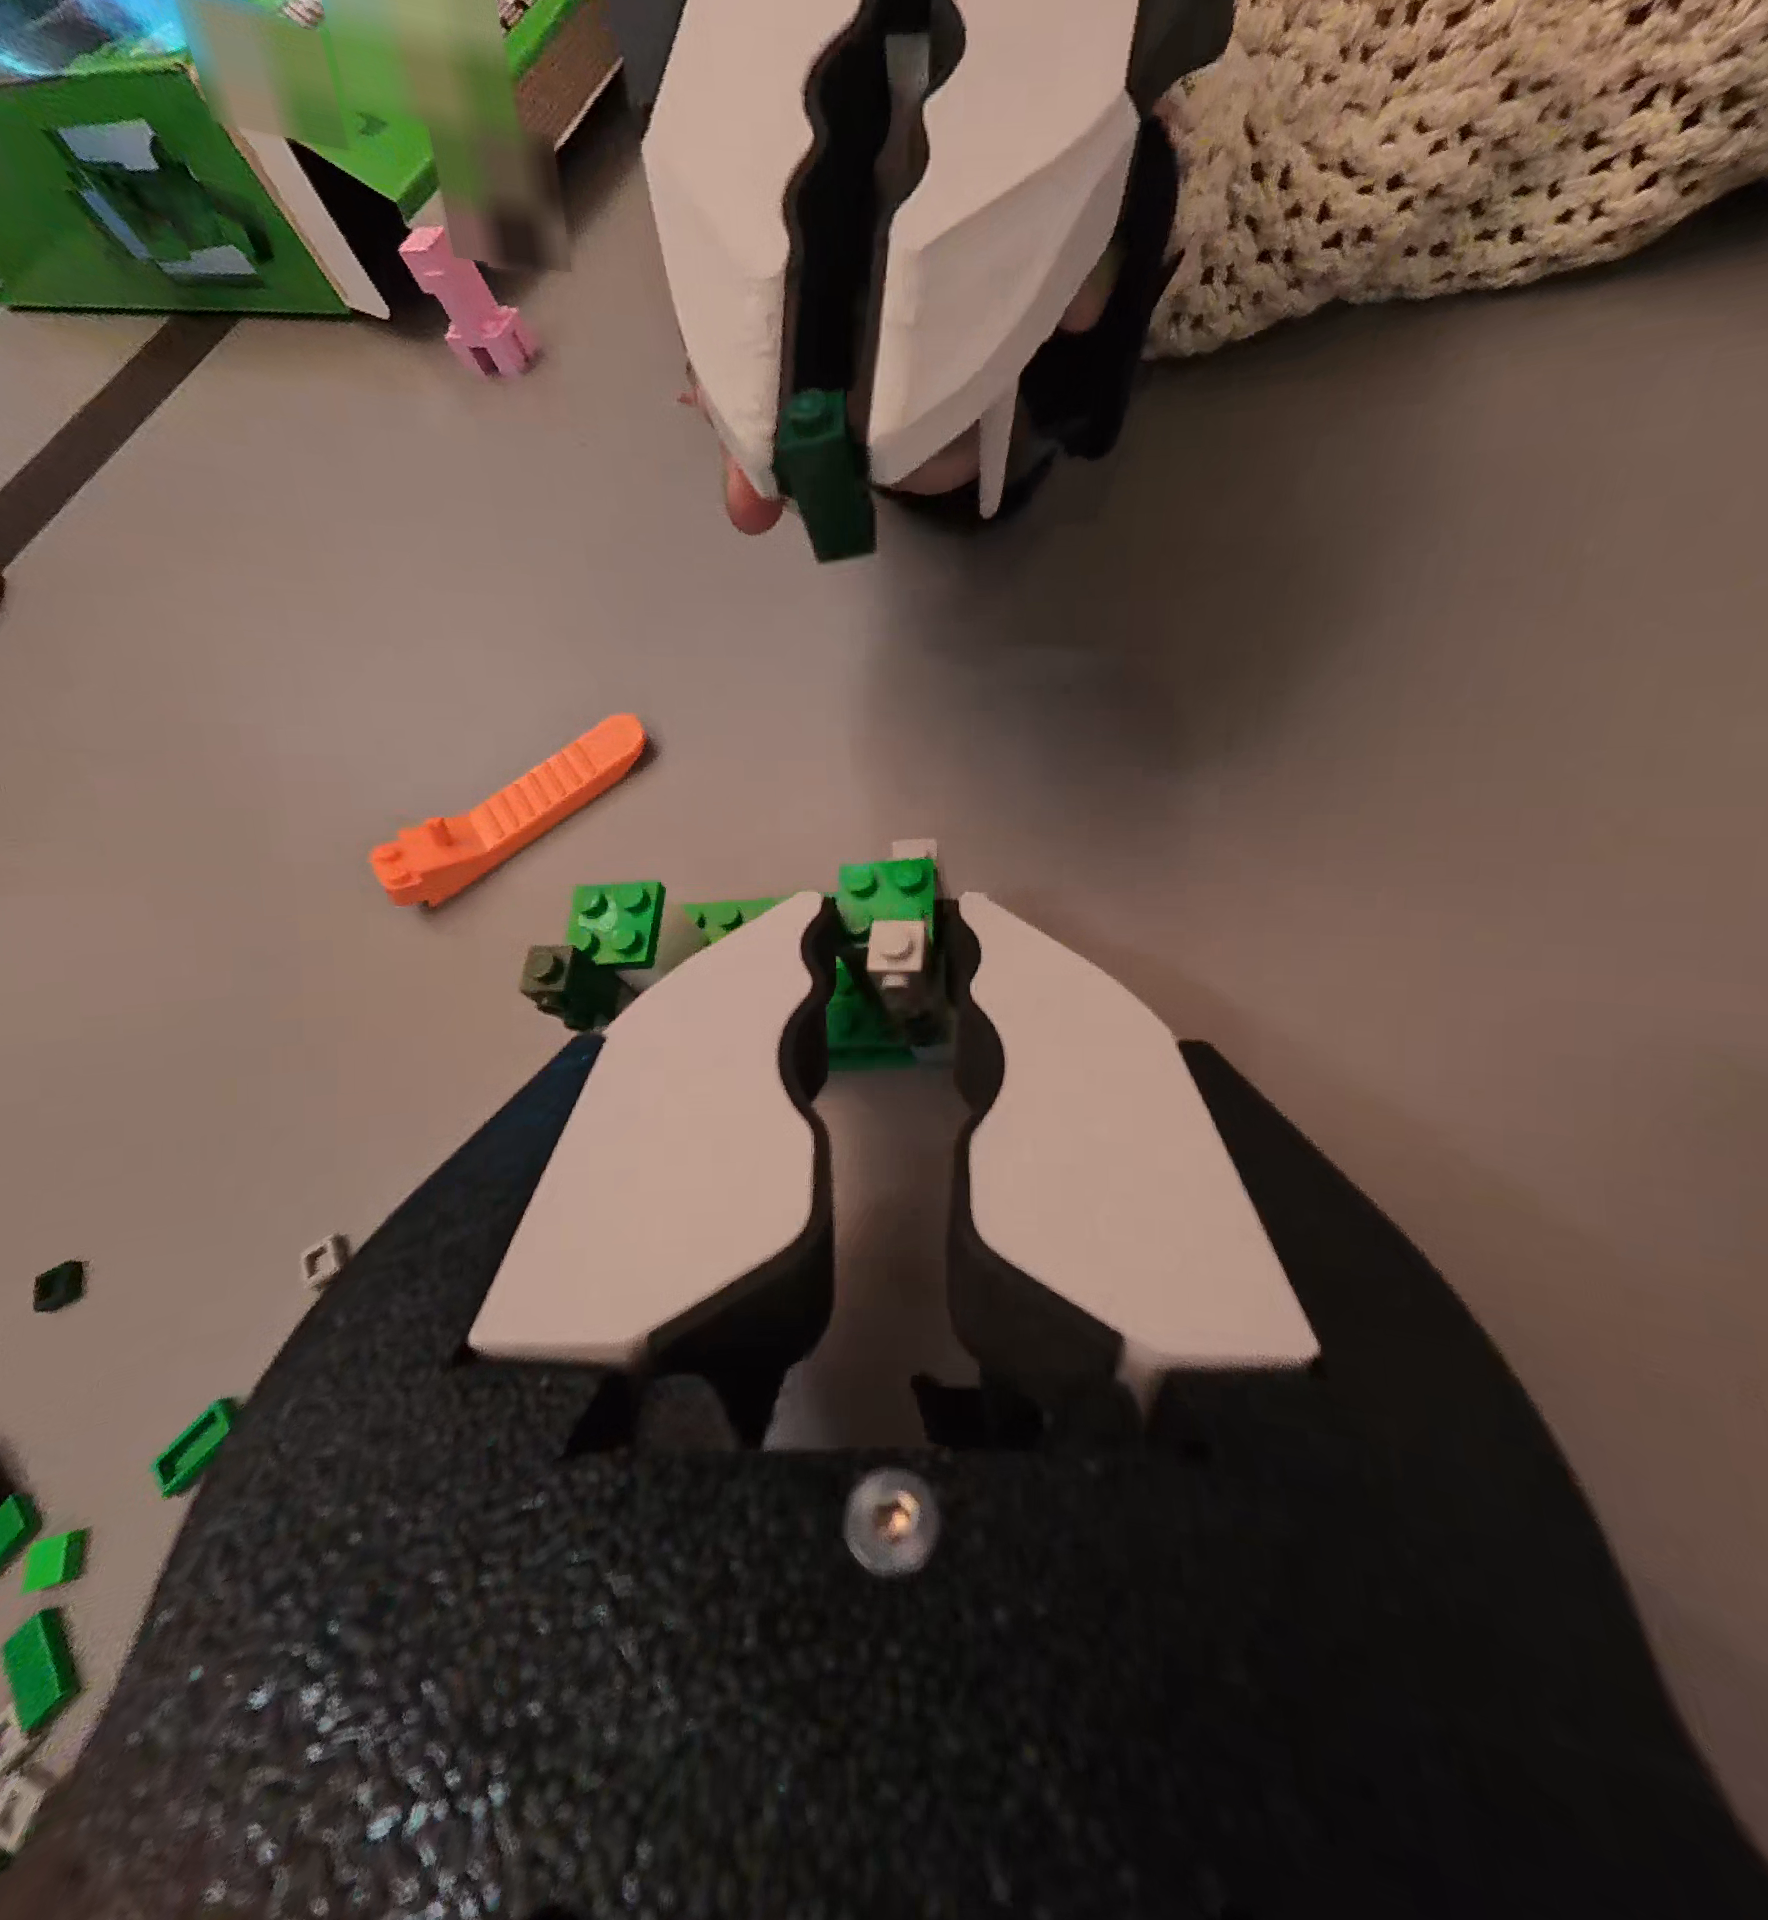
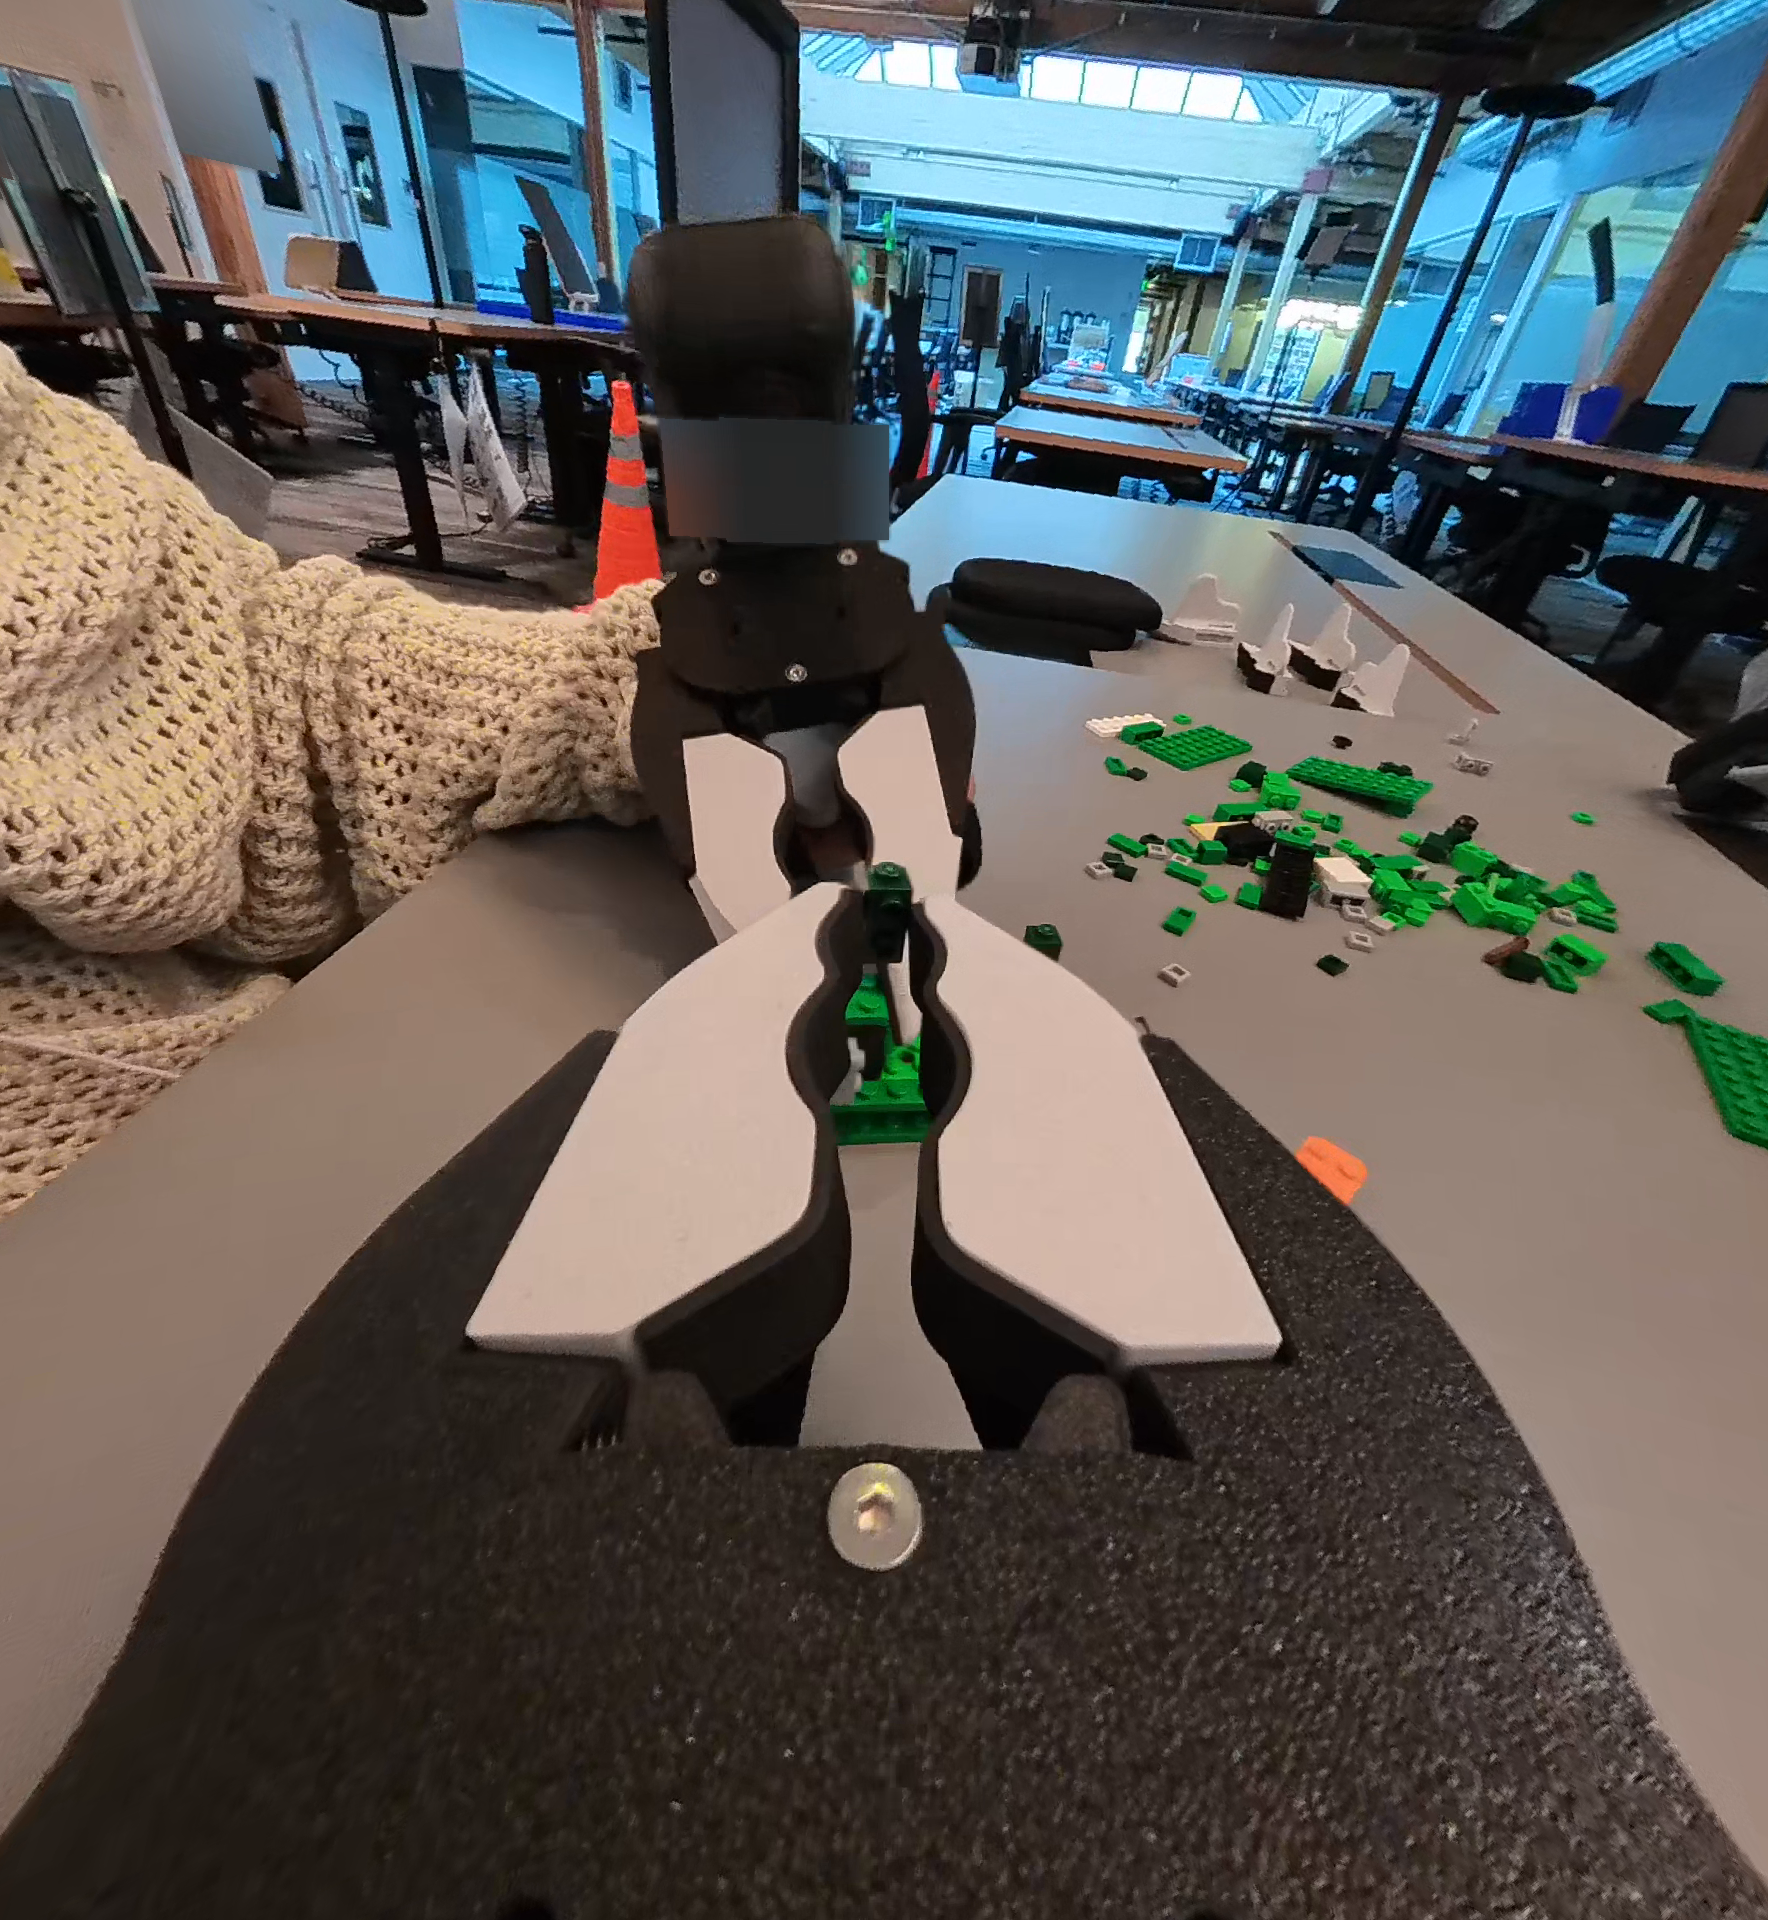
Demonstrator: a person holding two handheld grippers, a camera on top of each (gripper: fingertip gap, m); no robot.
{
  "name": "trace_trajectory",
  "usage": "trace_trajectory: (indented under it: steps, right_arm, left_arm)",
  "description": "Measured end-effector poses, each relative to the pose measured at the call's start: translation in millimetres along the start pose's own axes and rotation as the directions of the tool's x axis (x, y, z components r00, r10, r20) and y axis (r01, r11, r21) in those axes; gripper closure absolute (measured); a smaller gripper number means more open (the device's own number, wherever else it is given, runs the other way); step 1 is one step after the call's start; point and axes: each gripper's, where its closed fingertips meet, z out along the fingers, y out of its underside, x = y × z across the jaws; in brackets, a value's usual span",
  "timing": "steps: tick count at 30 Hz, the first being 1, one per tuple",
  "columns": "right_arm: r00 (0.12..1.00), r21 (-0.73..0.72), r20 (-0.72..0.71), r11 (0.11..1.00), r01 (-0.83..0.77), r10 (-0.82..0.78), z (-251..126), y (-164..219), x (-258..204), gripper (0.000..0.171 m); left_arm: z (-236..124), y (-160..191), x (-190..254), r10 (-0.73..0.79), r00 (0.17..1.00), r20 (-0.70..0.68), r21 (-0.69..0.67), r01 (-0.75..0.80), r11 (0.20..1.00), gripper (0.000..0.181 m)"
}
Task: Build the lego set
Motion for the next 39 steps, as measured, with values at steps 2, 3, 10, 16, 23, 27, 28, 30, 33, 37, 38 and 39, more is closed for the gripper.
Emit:
trace_trajectory:
  steps: [2,3,10,16,23,27,28,30,33,37,38,39]
  right_arm:
    - [0.999,-0.010,0.028,0.999,-0.040,0.041,1.3,0.6,-1.2,0.164]
    - [0.997,-0.009,0.044,0.997,-0.070,0.070,1.8,-0.4,-2.0,0.164]
    - [0.992,-0.101,0.119,0.995,-0.017,0.029,3.7,-49.0,-10.1,0.164]
    - [0.965,-0.251,0.261,0.964,0.087,-0.019,6.7,-108.2,-35.3,0.164]
    - [0.956,-0.445,0.288,0.891,0.090,0.047,10.9,-136.8,-56.6,0.164]
    - [0.954,-0.562,0.290,0.820,0.104,0.078,11.5,-143.4,-69.9,0.164]
    - [0.955,-0.591,0.288,0.798,0.118,0.073,11.2,-144.5,-73.1,0.164]
    - [0.951,-0.628,0.296,0.768,0.127,0.084,11.7,-150.1,-83.9,0.164]
    - [0.955,-0.670,0.291,0.726,0.155,0.065,13.5,-155.8,-95.9,0.164]
    - [0.955,-0.690,0.293,0.702,0.175,0.050,17.9,-161.9,-112.6,0.164]
    - [0.956,-0.692,0.291,0.699,0.181,0.041,19.4,-163.6,-115.0,0.163]
    - [0.958,-0.692,0.287,0.696,0.189,0.025,20.8,-165.3,-116.0,0.163]
  left_arm:
    - [0.0,-0.4,0.1,-0.013,1.000,0.009,0.007,0.013,1.000,0.163]
    - [-0.4,-0.4,-0.4,-0.023,1.000,0.018,0.013,0.023,1.000,0.163]
    - [-31.0,-52.7,-8.5,-0.122,0.970,0.213,0.339,0.044,0.940,0.164]
    - [-66.3,-112.1,6.7,-0.266,0.954,0.136,0.656,0.114,0.746,0.164]
    - [-93.2,-148.5,28.0,-0.278,0.955,0.104,0.741,0.112,0.662,0.164]
    - [-106.9,-162.7,42.2,-0.284,0.954,0.095,0.770,0.111,0.629,0.164]
    - [-110.2,-165.6,46.1,-0.282,0.955,0.094,0.776,0.107,0.622,0.164]
    - [-116.6,-170.3,53.3,-0.278,0.956,0.095,0.785,0.099,0.611,0.164]
    - [-124.0,-175.8,64.8,-0.264,0.961,0.087,0.790,0.094,0.605,0.164]
    - [-133.5,-181.1,77.3,-0.248,0.965,0.090,0.793,0.081,0.604,0.164]
    - [-135.9,-182.1,79.6,-0.246,0.965,0.094,0.794,0.076,0.604,0.164]
    - [-138.7,-183.1,81.8,-0.242,0.965,0.098,0.796,0.070,0.601,0.164]
